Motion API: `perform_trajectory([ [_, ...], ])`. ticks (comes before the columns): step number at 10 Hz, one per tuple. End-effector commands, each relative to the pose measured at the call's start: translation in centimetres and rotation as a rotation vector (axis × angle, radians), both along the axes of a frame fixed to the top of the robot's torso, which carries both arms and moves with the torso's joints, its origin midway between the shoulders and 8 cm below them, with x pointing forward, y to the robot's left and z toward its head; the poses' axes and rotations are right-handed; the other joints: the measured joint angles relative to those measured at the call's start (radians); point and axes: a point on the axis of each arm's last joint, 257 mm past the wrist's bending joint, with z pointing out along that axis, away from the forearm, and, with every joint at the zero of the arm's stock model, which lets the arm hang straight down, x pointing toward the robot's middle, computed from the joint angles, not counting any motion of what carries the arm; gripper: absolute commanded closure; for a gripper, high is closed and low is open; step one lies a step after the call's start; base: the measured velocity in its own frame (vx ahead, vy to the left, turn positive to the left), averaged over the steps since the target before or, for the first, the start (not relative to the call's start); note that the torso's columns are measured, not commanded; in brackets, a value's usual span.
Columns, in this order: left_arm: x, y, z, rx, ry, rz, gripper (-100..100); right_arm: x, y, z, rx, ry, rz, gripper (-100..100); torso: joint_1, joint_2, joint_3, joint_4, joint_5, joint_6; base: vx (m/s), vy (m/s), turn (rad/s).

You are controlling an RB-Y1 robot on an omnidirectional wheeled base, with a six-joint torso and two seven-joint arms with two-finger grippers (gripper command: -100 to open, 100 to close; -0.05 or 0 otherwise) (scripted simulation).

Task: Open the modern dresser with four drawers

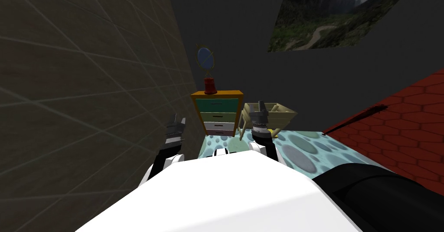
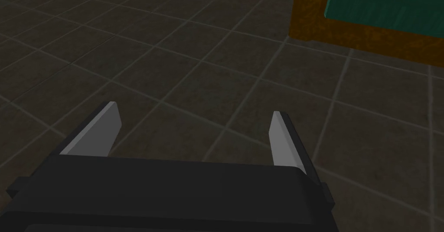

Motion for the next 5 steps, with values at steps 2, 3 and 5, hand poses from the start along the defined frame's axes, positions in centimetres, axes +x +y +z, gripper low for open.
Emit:
perform_trajectory([
  [2, 0.8, -0.8, -1.1, 0.039, 0.061, -0.032, -100, 0.0, 0.0, 0.0, 0.0, 0.0, 0.0, 0, 0.0, 0.0, 0.0, 0.0, 0.0, 0.0, 0.094, -0.029, -0.072],
  [3, 1.2, -1.1, -1.6, 0.041, 0.086, -0.038, -100, 0.0, 0.0, 0.0, 0.0, 0.0, 0.0, 0, 0.0, 0.0, 0.0, 0.0, 0.0, 0.0, 0.095, -0.039, -0.091],
  [5, 1.6, -1.4, -2.3, 0.035, 0.121, -0.042, -100, 0.0, 0.0, 0.0, 0.0, 0.0, 0.0, 0, 0.0, 0.002, 0.001, 0.001, 0.0, 0.0, 0.096, -0.034, -0.086],
])
